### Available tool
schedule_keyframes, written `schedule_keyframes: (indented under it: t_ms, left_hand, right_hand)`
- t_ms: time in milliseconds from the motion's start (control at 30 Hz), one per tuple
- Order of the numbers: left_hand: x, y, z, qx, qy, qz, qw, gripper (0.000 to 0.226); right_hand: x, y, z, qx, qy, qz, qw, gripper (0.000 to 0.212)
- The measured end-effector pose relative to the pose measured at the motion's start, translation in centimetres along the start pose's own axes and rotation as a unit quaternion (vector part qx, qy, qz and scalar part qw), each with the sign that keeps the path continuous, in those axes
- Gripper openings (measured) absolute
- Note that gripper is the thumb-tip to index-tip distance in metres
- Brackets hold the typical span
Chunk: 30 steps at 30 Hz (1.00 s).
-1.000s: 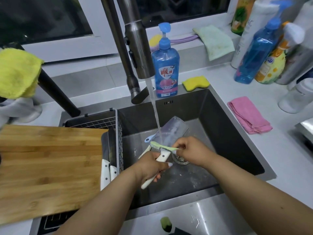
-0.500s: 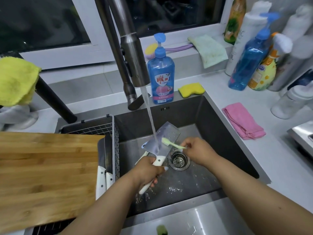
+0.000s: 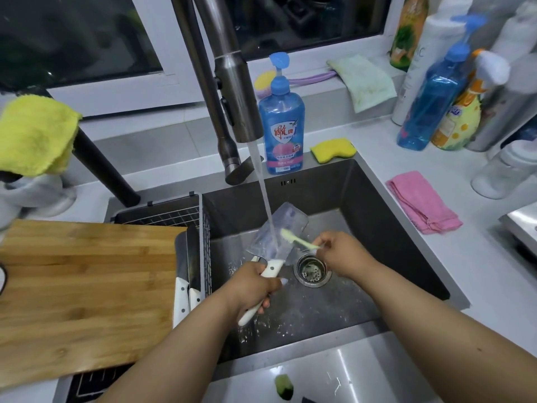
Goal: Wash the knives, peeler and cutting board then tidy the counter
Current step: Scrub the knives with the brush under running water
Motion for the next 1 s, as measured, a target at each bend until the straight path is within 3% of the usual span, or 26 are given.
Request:
schedule_keyframes:
  t_ms: [67, 200, 233, 367, 400, 567, 767, 933, 1000]
  left_hand:
    - [-0.2, 0.2, 0.1, 0.001, -0.004, -0.004, 1.000, 0.017]
    - [-0.4, 0.5, -0.1, -0.001, -0.005, -0.009, 1.000, 0.018]
    - [-0.4, 0.4, -0.1, -0.002, -0.005, -0.012, 1.000, 0.018]
    - [-0.8, 0.3, 0.1, -0.011, -0.011, -0.025, 1.000, 0.018]
    - [-0.9, 0.4, 0.1, -0.010, -0.012, -0.027, 1.000, 0.018]
    - [-1.1, 0.6, -0.2, 0.007, -0.015, -0.033, 0.999, 0.019]
    - [-1.6, 1.0, -0.2, 0.020, -0.029, -0.047, 0.998, 0.016]
    - [-1.8, 1.0, -0.3, 0.060, -0.036, -0.057, 0.996, 0.015]
    - [-2.0, 0.7, -0.2, 0.066, -0.040, -0.062, 0.995, 0.015]
  right_hand:
    - [0.2, 0.8, 0.3, -0.012, -0.009, 0.044, 0.999, 0.002]
    - [-1.2, -1.4, -0.4, 0.060, -0.020, -0.129, 0.990, 0.004]
    - [-1.3, -1.7, -0.5, 0.061, -0.017, -0.137, 0.989, 0.003]
    - [-0.2, 0.3, -0.4, 0.002, -0.018, 0.029, 0.999, 0.004]
    - [-0.2, 0.6, -0.3, -0.002, -0.022, 0.040, 0.999, 0.005]
    - [-1.7, -1.5, -1.7, 0.022, -0.011, -0.074, 0.997, 0.007]
    - [-0.5, 0.2, -1.7, -0.038, -0.002, 0.061, 0.997, 0.008]
    - [-1.7, -2.4, -2.6, -0.005, 0.014, -0.041, 0.999, 0.006]
    - [-1.1, -2.7, -2.9, 0.006, 0.017, -0.039, 0.999, 0.005]
Point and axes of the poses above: each hand's wrist, its own x-axis towards the middle knuckle, its own y-axis out of the back of the hand, z = x × y, the point moved 4 cm from there along x, towards the middle knuckle, and after that the axes turned 15 degrees about -y, right-handed, at the moved point
